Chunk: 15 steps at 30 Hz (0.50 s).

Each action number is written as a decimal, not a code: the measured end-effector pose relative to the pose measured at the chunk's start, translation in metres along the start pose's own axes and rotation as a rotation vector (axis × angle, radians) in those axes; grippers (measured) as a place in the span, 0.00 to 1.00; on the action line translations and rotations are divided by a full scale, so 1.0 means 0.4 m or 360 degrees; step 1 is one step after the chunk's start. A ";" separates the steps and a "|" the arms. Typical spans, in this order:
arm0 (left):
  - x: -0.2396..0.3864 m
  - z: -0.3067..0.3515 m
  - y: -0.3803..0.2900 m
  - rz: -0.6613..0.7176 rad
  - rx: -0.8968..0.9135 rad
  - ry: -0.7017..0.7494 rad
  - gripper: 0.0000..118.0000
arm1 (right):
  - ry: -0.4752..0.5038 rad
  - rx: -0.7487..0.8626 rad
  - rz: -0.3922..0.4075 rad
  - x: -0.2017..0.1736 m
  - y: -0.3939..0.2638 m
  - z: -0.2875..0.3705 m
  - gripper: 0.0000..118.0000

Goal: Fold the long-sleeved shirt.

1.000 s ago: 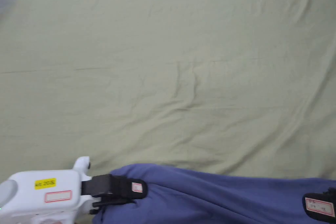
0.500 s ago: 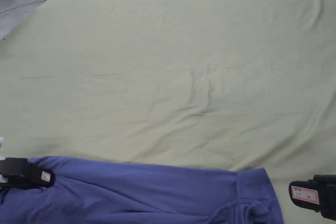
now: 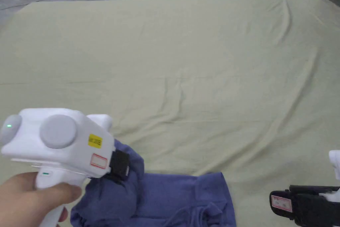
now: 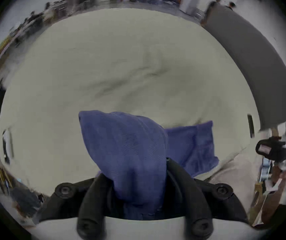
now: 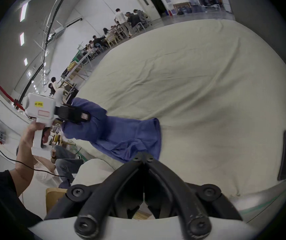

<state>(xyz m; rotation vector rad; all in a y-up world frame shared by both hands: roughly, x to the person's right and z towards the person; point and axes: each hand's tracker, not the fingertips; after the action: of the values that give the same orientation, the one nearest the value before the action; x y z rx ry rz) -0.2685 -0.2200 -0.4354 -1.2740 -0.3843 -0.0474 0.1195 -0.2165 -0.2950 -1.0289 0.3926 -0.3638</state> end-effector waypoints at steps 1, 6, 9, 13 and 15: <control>0.046 -0.038 0.009 -0.0009 -0.0048 0.0001 0.14 | -0.0004 0.0005 -0.0011 0.008 -0.007 0.008 0.00; 0.208 -0.216 0.035 -0.0020 -0.0135 0.0109 0.14 | -0.0033 0.0018 -0.0071 0.037 -0.043 0.034 0.00; 0.276 -0.261 0.030 -0.0061 -0.0070 0.0347 0.19 | -0.0052 0.0014 -0.0091 0.054 -0.062 0.043 0.00; 0.332 -0.282 -0.006 0.0098 -0.0060 -0.0133 1.00 | -0.0032 0.0010 -0.0129 0.077 -0.074 0.045 0.00; 0.317 -0.260 -0.011 0.0372 -0.0001 -0.0559 0.99 | -0.0017 0.0021 -0.0150 0.079 -0.072 0.047 0.00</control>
<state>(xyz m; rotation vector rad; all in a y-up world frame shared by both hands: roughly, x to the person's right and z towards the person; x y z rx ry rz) -0.1243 -0.2965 -0.4173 -1.3221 -0.5327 0.3791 0.1527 -0.2307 -0.2657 -1.0384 0.3325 -0.4445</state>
